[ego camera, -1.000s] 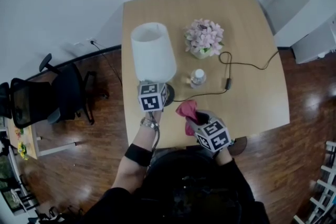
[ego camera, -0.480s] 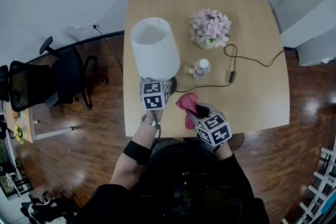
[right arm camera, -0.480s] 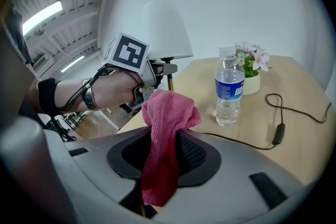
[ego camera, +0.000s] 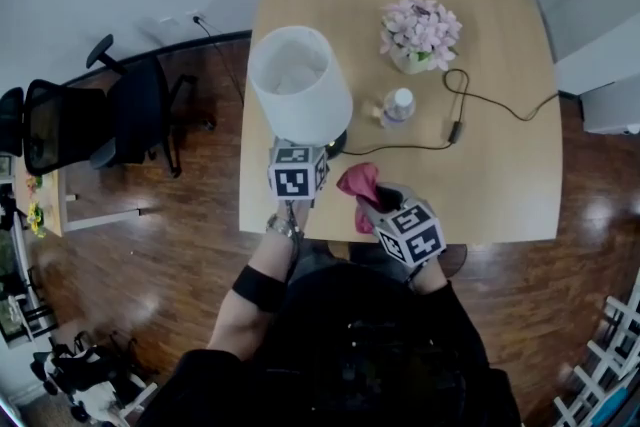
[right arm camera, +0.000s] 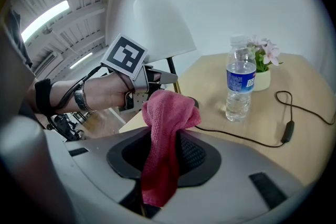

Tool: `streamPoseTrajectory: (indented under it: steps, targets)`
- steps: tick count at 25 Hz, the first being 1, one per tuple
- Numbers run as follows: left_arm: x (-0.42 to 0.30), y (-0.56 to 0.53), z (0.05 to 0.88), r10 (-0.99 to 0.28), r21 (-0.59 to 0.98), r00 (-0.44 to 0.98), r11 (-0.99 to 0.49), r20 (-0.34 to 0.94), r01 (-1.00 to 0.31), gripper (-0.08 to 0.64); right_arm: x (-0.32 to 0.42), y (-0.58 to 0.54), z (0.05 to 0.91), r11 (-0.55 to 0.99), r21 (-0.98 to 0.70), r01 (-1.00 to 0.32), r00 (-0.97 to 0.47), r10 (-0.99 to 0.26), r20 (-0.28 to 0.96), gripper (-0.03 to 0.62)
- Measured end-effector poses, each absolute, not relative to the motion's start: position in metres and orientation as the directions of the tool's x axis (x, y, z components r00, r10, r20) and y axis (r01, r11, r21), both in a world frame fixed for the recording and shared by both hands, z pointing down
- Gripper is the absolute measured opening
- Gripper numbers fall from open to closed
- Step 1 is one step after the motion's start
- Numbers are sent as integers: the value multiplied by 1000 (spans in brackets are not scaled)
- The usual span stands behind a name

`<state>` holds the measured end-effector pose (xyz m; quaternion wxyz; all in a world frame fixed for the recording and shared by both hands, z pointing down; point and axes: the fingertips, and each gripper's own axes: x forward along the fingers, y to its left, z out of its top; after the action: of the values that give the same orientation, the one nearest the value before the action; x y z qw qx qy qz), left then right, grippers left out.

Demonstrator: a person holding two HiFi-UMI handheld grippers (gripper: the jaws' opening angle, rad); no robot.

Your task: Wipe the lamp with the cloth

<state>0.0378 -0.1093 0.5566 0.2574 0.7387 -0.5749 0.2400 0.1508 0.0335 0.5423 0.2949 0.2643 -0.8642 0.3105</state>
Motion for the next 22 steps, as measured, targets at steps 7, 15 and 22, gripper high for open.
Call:
streamPoseTrajectory:
  steps: [7, 15, 22]
  targets:
    - [36, -80, 576, -687, 117, 254, -241, 680, -964, 95, 153, 42, 550, 647, -357, -673, -653, -295, 697, 127]
    - [42, -49, 598, -612, 133, 319, -330, 723, -934, 95, 139, 56, 545, 600, -333, -727, -611, -345, 713, 127]
    - [49, -17, 617, -534, 149, 378, -421, 757, -895, 95, 133, 65, 540, 561, -308, -768, -575, -392, 718, 127]
